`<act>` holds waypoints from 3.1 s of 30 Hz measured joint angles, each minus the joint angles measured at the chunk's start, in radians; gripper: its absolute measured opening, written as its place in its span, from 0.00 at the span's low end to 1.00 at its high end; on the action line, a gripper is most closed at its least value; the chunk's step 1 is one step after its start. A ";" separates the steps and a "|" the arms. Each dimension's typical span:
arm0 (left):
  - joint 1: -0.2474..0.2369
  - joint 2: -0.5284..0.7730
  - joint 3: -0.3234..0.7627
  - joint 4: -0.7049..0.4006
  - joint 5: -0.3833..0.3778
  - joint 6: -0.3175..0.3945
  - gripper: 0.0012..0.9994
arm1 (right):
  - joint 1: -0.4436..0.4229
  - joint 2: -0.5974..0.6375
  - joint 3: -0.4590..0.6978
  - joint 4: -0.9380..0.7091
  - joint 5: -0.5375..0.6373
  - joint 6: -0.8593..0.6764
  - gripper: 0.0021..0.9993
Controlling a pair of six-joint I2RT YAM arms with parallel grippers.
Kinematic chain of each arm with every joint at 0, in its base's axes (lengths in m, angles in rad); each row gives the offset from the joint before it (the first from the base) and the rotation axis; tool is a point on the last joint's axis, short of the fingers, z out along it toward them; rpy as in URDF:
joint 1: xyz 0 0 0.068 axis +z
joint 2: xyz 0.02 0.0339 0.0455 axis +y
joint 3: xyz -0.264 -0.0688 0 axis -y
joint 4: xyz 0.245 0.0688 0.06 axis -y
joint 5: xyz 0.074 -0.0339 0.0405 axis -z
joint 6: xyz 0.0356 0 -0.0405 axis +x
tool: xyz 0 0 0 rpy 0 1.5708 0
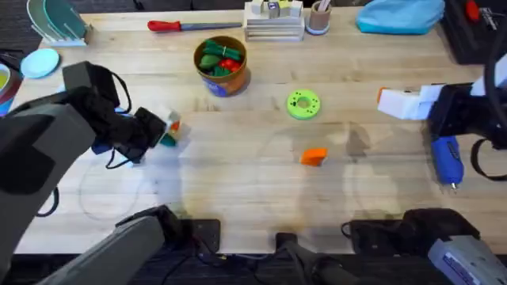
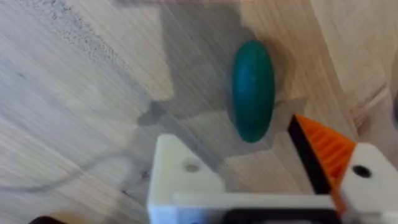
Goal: Pick up the gripper from the table and insert it into the empty holder that is missing its gripper. Then pick up a screw, insert it into the mounting hole, and use the screwdriver to tighten it. Finally, clean up the table by picking up the vegetable and placing it into the bucket.
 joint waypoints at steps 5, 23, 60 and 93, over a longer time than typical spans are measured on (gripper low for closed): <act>-0.001 0.022 -0.005 0.028 0.043 0.031 0.04 | 0.000 0.000 0.000 0.018 0.000 0.000 0.99; -0.476 -0.264 0.283 -0.088 0.081 0.311 0.98 | 0.000 0.000 0.000 0.017 0.000 0.000 0.99; -0.805 -0.538 -0.013 0.668 0.103 0.822 0.99 | 0.000 0.000 0.000 0.016 0.000 0.000 0.99; -0.928 -1.205 -0.638 0.695 0.160 0.726 0.99 | 0.000 0.000 0.000 0.016 0.000 0.000 0.99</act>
